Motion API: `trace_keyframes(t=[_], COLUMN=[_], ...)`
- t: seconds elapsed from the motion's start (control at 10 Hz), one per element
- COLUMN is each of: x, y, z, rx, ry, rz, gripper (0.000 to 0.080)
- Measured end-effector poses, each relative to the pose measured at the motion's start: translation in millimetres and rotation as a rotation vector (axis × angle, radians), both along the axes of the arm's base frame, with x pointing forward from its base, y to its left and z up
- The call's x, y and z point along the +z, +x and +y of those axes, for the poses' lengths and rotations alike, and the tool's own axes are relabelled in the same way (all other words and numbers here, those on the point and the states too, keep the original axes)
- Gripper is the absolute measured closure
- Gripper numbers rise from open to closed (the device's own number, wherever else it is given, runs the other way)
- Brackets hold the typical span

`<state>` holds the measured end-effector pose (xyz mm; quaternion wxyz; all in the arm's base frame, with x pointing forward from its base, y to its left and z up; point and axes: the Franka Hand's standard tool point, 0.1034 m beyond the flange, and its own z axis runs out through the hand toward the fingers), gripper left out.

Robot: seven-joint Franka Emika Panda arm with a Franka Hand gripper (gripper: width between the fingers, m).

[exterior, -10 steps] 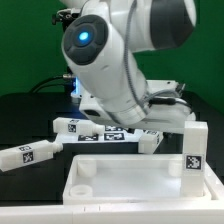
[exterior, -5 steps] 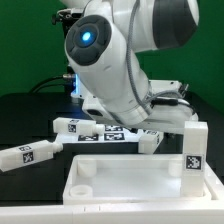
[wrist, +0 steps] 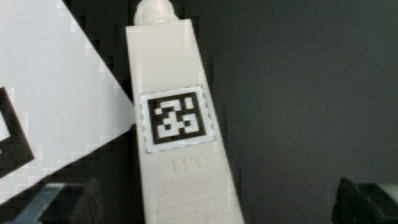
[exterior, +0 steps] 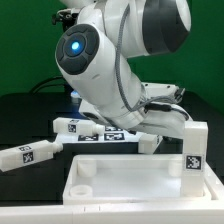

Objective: Assemble desk

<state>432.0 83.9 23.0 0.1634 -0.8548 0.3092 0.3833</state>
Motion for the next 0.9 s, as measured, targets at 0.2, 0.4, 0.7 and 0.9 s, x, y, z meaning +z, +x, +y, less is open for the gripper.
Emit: trace_keyframes(t=[0.2, 0.4, 0.7, 0.9], x=[-5.5, -6.1, -1.8, -2.5], y=[-2.5, -2.3, 11.9, 10.5], z=[-1.4, -1.8, -4.8, -4.9], rx=[-0.015, -0.015, 0.098, 0.091], ry=[0.016, 0.013, 0.12, 0.115], rz=[0.028, 0.026, -0.073, -0.065], gripper=[0.0151, 0.0151, 0.0151, 0.0151])
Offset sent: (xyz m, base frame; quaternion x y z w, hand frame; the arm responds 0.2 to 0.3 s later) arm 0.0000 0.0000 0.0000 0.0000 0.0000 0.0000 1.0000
